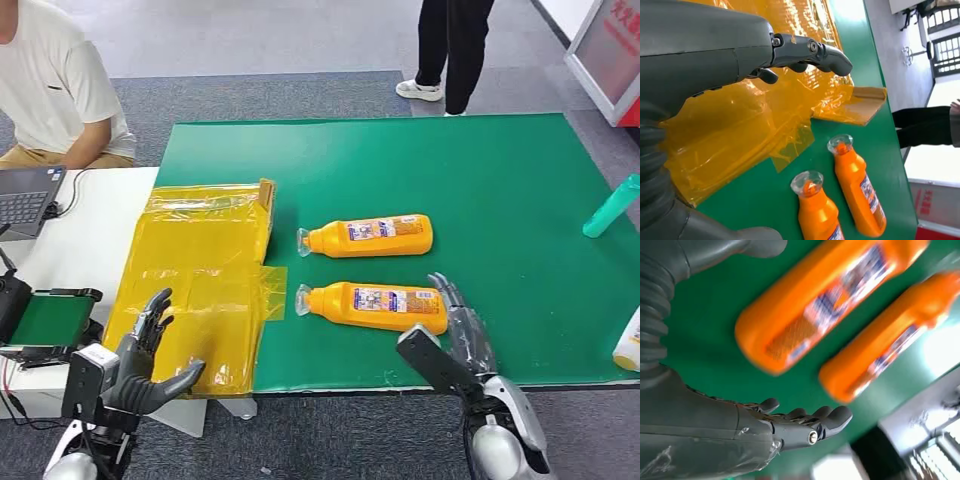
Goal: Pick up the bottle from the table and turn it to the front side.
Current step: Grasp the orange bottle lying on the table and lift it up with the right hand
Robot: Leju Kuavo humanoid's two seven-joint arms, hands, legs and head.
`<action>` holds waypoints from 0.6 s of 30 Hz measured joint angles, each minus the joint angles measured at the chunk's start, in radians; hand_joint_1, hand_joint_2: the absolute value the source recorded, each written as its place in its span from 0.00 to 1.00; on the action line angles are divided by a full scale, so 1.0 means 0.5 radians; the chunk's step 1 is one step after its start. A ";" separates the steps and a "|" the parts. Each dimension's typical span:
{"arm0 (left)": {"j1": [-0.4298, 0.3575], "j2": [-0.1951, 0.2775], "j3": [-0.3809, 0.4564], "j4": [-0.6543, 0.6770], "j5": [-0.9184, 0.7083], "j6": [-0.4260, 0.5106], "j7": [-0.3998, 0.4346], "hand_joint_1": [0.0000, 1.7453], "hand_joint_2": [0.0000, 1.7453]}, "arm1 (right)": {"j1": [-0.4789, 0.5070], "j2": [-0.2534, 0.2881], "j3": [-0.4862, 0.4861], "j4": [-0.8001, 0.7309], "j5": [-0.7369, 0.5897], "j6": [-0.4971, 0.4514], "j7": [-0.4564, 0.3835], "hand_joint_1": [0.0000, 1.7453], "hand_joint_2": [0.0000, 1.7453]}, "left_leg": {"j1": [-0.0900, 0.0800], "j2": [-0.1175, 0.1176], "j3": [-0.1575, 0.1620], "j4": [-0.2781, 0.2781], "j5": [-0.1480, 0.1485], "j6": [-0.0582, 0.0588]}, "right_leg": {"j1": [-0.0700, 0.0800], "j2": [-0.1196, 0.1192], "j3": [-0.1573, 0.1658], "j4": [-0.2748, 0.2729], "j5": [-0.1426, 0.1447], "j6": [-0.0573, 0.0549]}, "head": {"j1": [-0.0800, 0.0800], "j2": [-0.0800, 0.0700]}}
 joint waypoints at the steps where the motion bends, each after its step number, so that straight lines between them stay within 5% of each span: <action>1: 0.000 -0.003 0.000 0.000 -0.003 -0.004 0.002 0.00 1.00 | -0.014 -0.003 0.008 0.003 0.051 0.000 0.013 0.00 1.00 | 0.000 0.000 0.000 0.000 0.000 0.000 | 0.000 0.000 0.000 0.000 0.000 0.000 | 0.000 0.000; 11: -0.002 -0.039 0.002 0.000 -0.023 -0.034 0.007 0.00 1.00 | -0.134 -0.032 0.084 0.063 0.249 0.001 0.065 0.00 1.00 | 0.000 0.000 0.000 0.001 0.001 0.000 | 0.000 0.000 0.000 0.000 0.000 0.000 | 0.000 0.000; 18: -0.007 -0.058 0.002 0.000 -0.029 -0.075 0.013 0.00 1.00 | -0.266 -0.064 0.191 0.151 0.696 0.031 0.169 0.00 1.00 | 0.000 0.000 -0.001 0.001 0.001 0.000 | 0.000 0.000 0.000 0.000 0.001 0.000 | 0.000 0.000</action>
